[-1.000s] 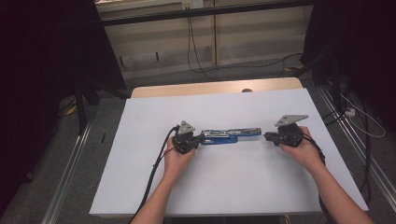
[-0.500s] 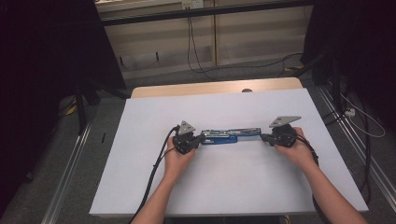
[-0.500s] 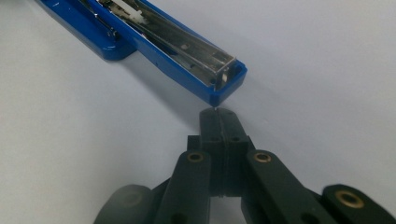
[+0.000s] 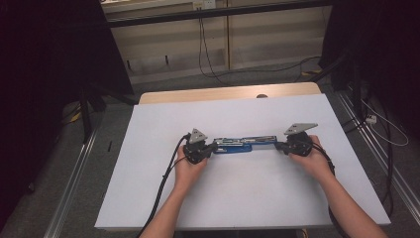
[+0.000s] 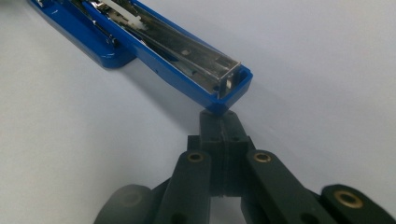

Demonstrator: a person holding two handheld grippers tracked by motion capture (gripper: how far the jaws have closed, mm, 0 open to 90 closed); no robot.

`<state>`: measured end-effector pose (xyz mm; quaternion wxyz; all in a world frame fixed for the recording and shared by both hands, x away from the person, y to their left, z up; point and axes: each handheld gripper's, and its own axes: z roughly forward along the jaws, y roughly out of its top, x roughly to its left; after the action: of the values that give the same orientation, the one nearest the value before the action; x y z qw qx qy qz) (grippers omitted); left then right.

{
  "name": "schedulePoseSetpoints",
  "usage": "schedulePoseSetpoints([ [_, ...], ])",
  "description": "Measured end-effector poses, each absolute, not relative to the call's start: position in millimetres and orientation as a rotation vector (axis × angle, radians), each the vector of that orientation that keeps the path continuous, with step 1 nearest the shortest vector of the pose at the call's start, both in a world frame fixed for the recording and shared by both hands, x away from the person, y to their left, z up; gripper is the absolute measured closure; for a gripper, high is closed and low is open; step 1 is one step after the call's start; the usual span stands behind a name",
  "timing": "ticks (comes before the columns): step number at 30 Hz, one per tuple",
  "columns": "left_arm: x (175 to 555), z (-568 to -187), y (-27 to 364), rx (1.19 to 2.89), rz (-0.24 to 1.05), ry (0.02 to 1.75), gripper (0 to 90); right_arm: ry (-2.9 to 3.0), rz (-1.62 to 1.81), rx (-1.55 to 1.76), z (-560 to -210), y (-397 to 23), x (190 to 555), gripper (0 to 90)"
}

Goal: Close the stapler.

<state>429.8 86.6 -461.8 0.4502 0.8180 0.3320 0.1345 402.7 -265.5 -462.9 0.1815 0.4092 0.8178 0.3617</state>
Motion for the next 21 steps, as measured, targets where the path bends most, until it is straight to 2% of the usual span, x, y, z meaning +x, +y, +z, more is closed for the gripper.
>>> schedulePoseSetpoints([
  [21, 430, -462, 86, 2.017, 0.327, 0.828, 90.0, 2.290, 1.067, 1.122, -450, -258, 405, 90.0],
])
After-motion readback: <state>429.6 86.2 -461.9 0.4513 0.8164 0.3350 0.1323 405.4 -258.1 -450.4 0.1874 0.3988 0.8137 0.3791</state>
